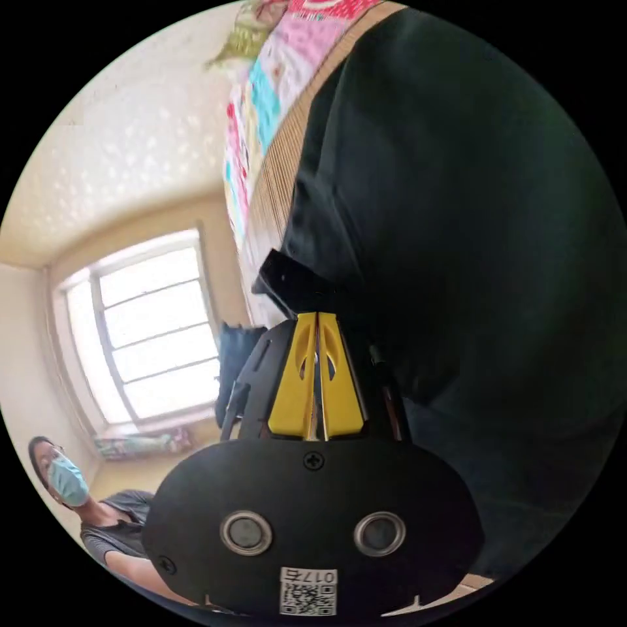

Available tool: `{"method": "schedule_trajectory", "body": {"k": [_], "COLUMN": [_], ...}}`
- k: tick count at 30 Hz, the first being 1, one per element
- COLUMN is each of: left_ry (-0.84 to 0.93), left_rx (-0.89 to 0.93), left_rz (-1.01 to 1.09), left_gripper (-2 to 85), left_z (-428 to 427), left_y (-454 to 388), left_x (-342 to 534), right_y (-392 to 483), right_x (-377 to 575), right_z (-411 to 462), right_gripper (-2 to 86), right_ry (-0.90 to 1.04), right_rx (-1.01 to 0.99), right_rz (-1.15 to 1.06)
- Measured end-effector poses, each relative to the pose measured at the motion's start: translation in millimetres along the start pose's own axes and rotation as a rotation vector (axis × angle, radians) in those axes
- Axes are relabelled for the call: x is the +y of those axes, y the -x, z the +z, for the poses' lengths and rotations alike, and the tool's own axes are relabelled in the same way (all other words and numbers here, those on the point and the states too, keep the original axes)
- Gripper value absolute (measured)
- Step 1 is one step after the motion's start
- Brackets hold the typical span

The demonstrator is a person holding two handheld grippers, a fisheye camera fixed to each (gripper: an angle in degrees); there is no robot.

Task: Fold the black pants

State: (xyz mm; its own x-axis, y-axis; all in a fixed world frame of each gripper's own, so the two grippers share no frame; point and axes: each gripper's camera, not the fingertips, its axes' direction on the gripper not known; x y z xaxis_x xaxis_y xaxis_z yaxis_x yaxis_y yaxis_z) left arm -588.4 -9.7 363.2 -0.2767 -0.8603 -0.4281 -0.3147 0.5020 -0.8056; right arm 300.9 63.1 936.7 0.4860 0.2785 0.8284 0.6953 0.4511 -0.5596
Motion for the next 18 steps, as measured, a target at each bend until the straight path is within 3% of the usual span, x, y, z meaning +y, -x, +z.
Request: {"method": "schedule_trajectory", "body": {"k": [1, 2, 3, 5, 7, 10, 15, 18], "left_ry": [0.008, 0.015, 0.021, 0.01, -0.058, -0.148, -0.071, -0.097], "left_rx": [-0.046, -0.076, -0.135, -0.165, -0.143, -0.168, -0.367, -0.421], "left_rz": [0.038, 0.059, 0.101, 0.143, 0.149, 0.11, 0.079, 0.048], "left_gripper": [12.8, 13.4, 14.7, 15.5, 16.3, 16.8, 15.8, 14.9], "left_z": [1.8, 3.2, 6.5, 9.9, 7.0, 4.7, 34.0, 51.7], "left_y": [-10.3, -16.4, -30.1, -47.5, -62.4, -72.6, -99.0, -112.8], "left_x": [-11.1, -17.0, -29.6, -49.7, -76.6, -111.8, -158.1, -152.3], "right_y": [7.0, 22.3, 40.8, 54.9, 57.1, 36.2, -59.0, -102.4], "right_x": [3.8, 17.2, 37.2, 62.3, 86.4, 136.7, 281.9, 352.8], "right_z": [18.2, 50.4, 65.3, 59.8, 38.8, -24.5, -186.0, -248.3], "right_gripper": [0.8, 0.7, 0.8, 0.9, 1.2, 2.3, 8.1, 9.6], "right_ry": [0.095, 0.247, 0.283, 0.232, 0.168, -0.025, -0.606, -0.763], "right_rx": [0.082, 0.299, 0.45, 0.504, 0.433, 0.328, 0.248, 0.271], "right_rz": [-0.033, -0.108, -0.222, -0.26, -0.26, -0.158, 0.348, 0.579]}}
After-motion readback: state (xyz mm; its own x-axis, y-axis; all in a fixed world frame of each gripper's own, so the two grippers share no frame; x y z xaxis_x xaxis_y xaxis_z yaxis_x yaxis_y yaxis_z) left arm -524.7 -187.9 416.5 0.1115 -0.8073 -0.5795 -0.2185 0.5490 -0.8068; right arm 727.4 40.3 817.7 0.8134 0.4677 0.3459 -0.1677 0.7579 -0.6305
